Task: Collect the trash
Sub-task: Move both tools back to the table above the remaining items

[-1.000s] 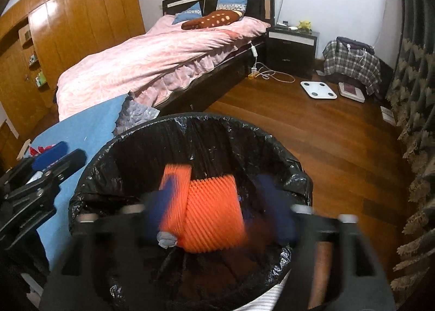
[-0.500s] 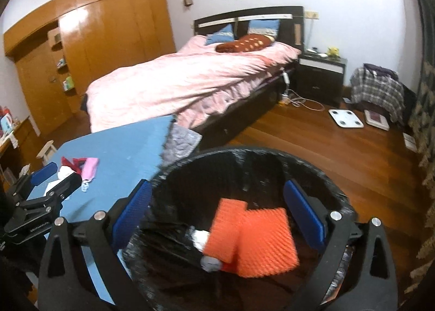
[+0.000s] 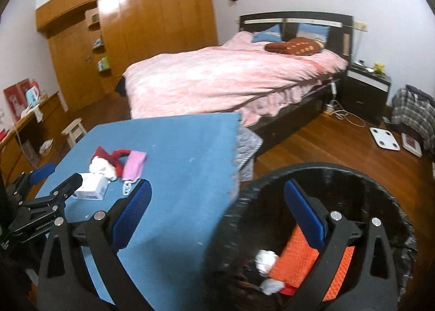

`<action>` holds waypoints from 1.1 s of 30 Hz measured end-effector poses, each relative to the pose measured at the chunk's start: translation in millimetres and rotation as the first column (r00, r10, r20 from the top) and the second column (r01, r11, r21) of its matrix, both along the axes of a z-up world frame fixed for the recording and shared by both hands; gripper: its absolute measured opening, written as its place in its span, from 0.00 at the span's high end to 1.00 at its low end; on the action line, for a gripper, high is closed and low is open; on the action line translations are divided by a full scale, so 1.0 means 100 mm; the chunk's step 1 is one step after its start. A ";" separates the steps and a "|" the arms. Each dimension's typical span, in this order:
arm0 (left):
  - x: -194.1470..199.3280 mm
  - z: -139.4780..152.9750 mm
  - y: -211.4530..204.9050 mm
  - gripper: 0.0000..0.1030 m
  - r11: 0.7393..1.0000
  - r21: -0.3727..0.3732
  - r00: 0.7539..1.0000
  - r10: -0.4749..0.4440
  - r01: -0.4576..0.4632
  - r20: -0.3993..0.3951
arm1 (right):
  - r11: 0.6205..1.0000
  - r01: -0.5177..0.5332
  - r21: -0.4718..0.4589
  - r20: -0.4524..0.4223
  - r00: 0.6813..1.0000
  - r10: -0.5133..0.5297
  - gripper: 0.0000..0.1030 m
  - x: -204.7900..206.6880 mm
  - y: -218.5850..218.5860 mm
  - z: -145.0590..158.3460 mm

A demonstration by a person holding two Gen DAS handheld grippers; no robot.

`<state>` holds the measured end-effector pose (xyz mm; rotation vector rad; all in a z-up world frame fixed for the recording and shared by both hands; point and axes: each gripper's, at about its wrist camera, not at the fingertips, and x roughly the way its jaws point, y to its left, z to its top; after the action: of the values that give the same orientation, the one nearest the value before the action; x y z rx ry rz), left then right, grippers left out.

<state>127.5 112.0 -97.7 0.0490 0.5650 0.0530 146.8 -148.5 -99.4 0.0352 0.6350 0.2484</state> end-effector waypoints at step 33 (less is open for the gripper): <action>0.36 -0.68 0.73 0.11 0.980 -0.041 0.966 0.182 -0.192 -0.186 | 0.995 -0.093 -0.026 -0.103 0.991 0.090 0.07 0.39 0.89 -0.48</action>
<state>163.3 184.7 -165.4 -0.0575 0.7520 0.2177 186.2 -59.2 -147.4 -0.0105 0.7429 0.3272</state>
